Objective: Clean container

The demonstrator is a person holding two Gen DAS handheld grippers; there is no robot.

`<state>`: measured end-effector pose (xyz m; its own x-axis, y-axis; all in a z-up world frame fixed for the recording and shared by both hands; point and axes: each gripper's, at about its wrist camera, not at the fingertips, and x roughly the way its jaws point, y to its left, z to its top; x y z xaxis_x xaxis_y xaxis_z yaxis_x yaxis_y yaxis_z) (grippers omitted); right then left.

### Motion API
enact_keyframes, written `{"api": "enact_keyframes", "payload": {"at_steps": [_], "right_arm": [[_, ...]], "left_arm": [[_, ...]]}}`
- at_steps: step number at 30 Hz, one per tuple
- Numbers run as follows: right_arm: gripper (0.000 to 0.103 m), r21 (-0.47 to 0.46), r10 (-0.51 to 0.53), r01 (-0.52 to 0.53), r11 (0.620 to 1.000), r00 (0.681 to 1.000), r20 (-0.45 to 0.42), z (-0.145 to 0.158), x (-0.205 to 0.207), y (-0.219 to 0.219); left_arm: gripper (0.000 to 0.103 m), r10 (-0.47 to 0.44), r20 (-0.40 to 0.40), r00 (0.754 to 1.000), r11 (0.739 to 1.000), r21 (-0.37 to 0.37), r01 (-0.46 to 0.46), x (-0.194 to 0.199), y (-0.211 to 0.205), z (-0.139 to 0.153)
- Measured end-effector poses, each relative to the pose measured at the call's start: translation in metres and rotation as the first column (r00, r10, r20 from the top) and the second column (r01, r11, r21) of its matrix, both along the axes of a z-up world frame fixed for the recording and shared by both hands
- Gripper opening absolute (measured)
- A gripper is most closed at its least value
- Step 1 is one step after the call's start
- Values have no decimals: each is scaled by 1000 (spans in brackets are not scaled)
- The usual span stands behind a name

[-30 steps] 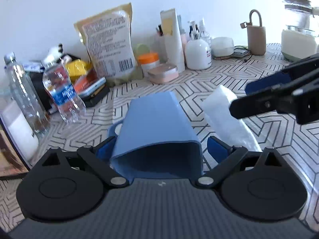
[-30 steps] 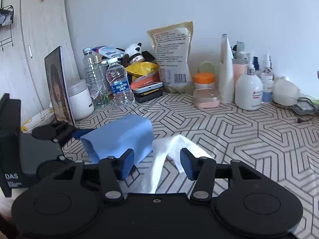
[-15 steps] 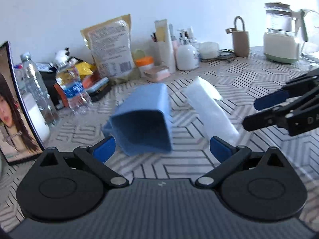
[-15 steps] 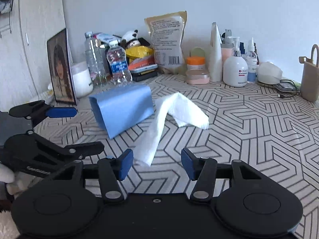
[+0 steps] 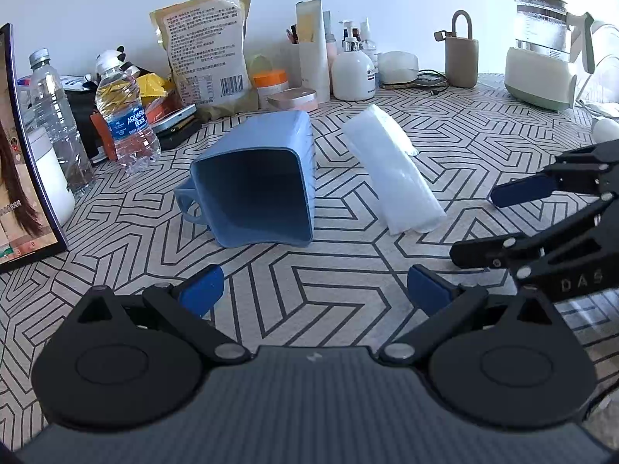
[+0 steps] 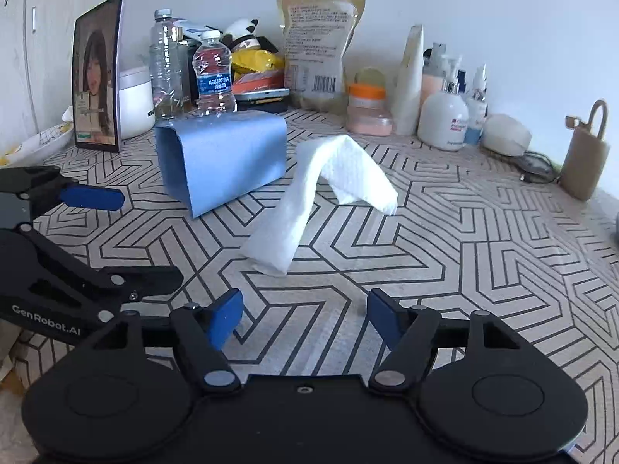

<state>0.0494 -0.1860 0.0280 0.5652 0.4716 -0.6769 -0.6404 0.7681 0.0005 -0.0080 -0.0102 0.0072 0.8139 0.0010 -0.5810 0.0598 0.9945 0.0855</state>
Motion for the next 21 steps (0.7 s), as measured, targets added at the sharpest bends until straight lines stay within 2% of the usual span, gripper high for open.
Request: {"api": "enact_keyframes", "payload": {"at_steps": [8, 21], "right_arm": [[82, 22, -24, 25, 999, 999, -29, -1, 2, -4], [87, 26, -6, 7, 1000, 999, -42, -4, 5, -2]], "left_arm": [[103, -3, -74, 997, 996, -85, -4, 8, 10, -4], [103, -23, -59, 998, 993, -117, 16, 4, 16, -6]]}}
